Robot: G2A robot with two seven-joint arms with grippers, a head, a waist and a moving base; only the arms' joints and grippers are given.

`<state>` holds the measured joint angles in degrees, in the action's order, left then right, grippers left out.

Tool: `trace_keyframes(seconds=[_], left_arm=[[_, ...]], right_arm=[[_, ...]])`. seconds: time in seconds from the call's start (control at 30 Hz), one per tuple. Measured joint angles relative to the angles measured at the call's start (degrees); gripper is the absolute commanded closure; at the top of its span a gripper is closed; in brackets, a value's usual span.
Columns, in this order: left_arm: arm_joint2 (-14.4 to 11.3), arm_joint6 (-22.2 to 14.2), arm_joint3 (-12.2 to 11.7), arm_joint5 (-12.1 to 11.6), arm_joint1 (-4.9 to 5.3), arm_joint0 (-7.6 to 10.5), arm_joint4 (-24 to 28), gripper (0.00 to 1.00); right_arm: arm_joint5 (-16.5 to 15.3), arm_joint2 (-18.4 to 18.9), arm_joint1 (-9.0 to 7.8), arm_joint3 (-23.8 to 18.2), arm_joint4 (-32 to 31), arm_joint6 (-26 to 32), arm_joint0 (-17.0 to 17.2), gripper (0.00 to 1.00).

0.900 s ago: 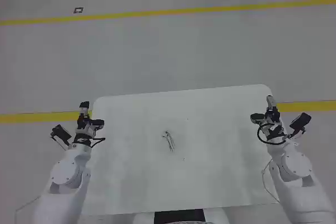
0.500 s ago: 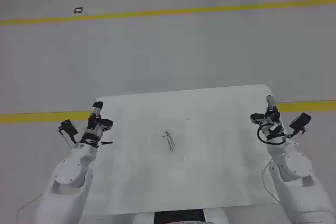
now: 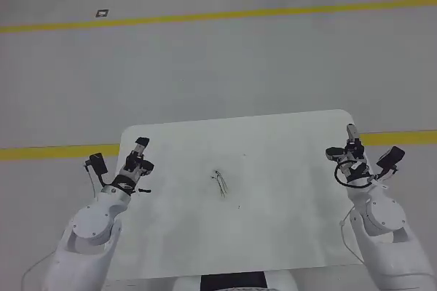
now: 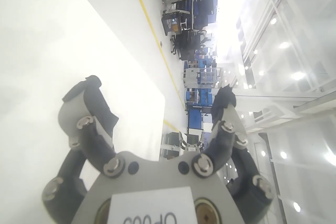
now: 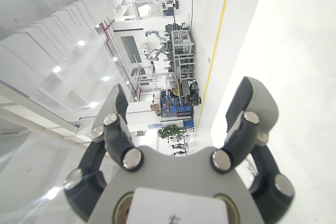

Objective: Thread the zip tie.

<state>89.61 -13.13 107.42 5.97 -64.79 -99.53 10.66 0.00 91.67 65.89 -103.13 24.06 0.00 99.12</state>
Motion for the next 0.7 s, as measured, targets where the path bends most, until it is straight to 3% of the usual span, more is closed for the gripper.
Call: trace_keyframes(seconds=[0.1,0.2,0.27,0.33,0.37,0.6,0.7], left_arm=[[-1.62,-4.03,2.44,2.32,0.37,1.41,-3.68,0.0],[-3.02,-9.04,4.99,6.69,0.82,2.29,-9.34,0.0],[-4.71,-13.92,6.76,10.72,1.42,2.48,-16.06,0.0],[-5.48,-17.65,7.54,12.71,1.74,2.64,-21.62,0.0],[-5.53,-18.06,7.57,12.82,1.76,2.66,-23.23,0.0],[-5.5,-17.07,7.55,12.55,1.74,2.69,-20.82,0.0],[-7.87,-20.13,9.8,11.64,2.02,3.92,-24.7,0.0]], right_arm=[[0.0,0.0,0.0,0.0,0.0,0.0,0.0,0.0],[0.0,0.0,0.0,0.0,0.0,0.0,0.0,0.0],[0.0,0.0,0.0,0.0,0.0,0.0,0.0,0.0],[0.0,0.0,0.0,0.0,0.0,0.0,0.0,0.0],[0.0,0.0,0.0,0.0,0.0,0.0,0.0,0.0],[0.0,0.0,0.0,0.0,0.0,0.0,0.0,0.0],[0.0,0.0,0.0,0.0,0.0,0.0,0.0,0.0]])
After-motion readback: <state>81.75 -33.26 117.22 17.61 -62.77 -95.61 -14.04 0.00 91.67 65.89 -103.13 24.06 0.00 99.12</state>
